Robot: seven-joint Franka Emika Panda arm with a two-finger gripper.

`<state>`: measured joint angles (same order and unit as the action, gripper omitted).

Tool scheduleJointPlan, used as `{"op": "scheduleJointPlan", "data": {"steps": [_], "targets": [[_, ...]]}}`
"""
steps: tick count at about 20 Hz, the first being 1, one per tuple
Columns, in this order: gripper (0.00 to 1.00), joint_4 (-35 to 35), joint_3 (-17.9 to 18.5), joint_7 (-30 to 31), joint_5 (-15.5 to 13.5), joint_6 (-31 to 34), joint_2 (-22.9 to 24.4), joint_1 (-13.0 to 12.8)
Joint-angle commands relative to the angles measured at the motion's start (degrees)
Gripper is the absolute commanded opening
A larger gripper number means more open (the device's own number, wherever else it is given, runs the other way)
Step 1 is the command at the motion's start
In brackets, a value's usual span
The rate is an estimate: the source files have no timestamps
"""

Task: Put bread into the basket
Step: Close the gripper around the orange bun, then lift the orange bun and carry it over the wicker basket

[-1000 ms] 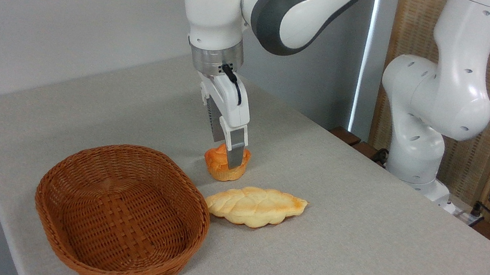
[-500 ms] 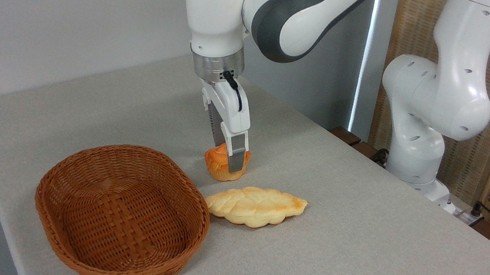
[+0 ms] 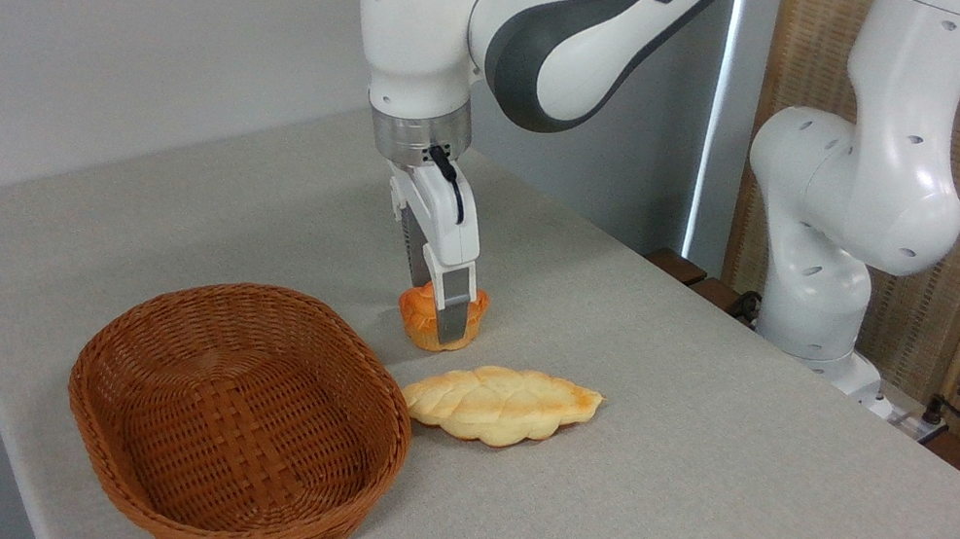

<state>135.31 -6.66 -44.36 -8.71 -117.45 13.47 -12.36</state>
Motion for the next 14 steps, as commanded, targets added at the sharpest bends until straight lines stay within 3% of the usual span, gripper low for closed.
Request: {"op": "scheduleJointPlan", "data": {"steps": [1, 14], "targets": [[0.48, 0.57, -0.02, -0.72, -0.87, -1.29, 0.42, -0.21], [0.48, 0.31, 0.06, -1.16, -0.51, 0.38, 0.95, -0.21]]}}
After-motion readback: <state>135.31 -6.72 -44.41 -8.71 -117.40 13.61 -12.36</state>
